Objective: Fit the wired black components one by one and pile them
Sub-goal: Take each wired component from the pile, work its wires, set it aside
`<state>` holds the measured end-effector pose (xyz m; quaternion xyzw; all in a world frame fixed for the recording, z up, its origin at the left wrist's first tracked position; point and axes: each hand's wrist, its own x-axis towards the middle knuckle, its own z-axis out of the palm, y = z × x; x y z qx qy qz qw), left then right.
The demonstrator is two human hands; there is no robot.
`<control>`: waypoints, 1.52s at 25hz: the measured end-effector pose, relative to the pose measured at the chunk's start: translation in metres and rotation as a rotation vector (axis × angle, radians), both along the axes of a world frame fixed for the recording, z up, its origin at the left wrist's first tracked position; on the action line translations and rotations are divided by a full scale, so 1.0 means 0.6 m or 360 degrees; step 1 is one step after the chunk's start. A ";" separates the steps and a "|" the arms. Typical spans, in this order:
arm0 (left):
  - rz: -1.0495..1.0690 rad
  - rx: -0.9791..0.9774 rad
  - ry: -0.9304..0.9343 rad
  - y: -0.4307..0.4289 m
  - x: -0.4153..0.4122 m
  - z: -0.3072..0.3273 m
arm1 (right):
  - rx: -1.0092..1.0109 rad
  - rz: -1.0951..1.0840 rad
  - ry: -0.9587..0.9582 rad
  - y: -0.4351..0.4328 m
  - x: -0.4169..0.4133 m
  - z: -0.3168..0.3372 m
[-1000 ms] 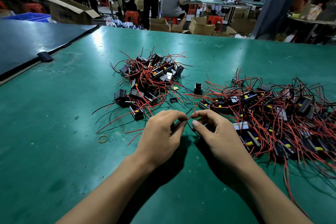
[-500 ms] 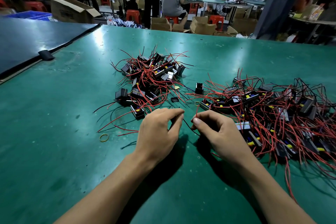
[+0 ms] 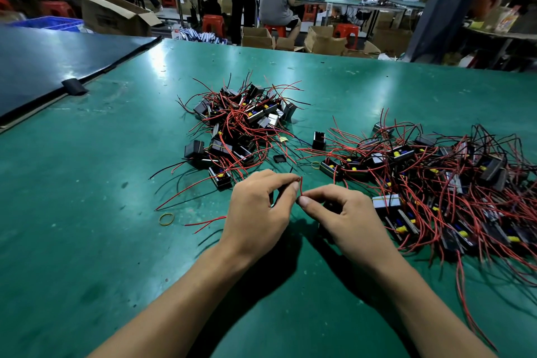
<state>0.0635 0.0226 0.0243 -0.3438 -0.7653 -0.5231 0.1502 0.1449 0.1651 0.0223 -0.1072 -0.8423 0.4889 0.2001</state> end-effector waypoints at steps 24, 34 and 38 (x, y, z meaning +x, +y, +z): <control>-0.0144 -0.0296 0.0740 -0.006 -0.020 -0.006 | -0.0040 -0.0124 0.0046 -0.007 0.005 0.028; -0.0192 -0.0284 0.0729 -0.004 -0.023 -0.007 | -0.0042 -0.0065 0.0125 -0.003 0.006 0.027; -0.0219 -0.0256 0.0547 -0.008 -0.026 -0.008 | 0.0228 0.0090 0.0234 0.011 0.008 0.023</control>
